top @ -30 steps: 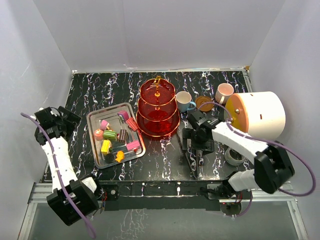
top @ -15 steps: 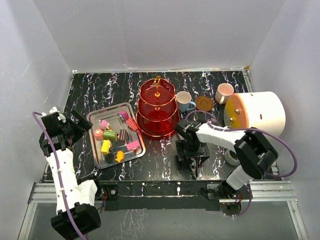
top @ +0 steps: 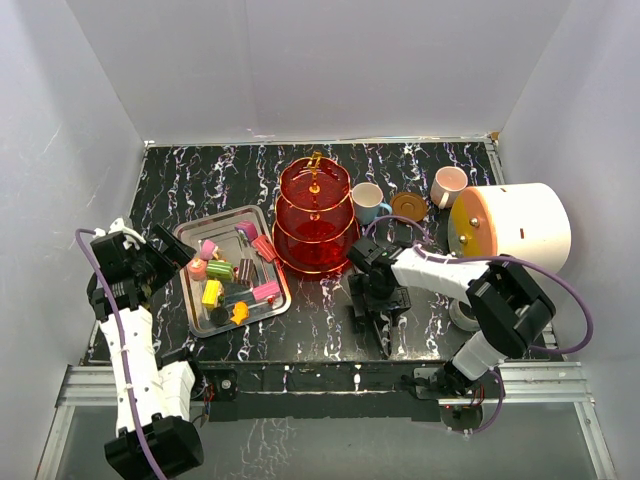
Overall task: Serve the afternoon tea
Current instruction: Pick up the clamp from the center of the board.
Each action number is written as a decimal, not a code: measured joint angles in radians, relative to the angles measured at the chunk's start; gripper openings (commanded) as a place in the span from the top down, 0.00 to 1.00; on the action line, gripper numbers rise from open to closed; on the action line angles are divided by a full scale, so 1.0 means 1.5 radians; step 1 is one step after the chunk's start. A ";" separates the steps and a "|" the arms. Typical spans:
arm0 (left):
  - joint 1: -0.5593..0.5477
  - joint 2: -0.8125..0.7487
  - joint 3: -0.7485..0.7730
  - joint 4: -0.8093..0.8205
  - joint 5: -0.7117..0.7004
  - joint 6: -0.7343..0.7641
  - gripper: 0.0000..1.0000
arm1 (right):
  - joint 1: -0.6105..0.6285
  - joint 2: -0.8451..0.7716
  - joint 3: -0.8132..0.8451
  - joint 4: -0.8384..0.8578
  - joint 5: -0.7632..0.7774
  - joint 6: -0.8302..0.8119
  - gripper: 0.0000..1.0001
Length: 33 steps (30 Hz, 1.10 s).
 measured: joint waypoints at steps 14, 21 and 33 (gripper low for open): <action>0.000 -0.008 0.000 0.001 0.014 0.001 0.01 | -0.010 0.022 0.013 -0.010 -0.017 -0.007 0.31; 0.000 -0.008 -0.001 0.003 0.021 0.001 0.01 | -0.019 0.037 0.013 -0.013 -0.021 -0.003 0.31; 0.000 -0.008 -0.001 0.008 0.022 0.000 0.01 | -0.024 0.054 0.025 -0.025 -0.022 0.021 0.44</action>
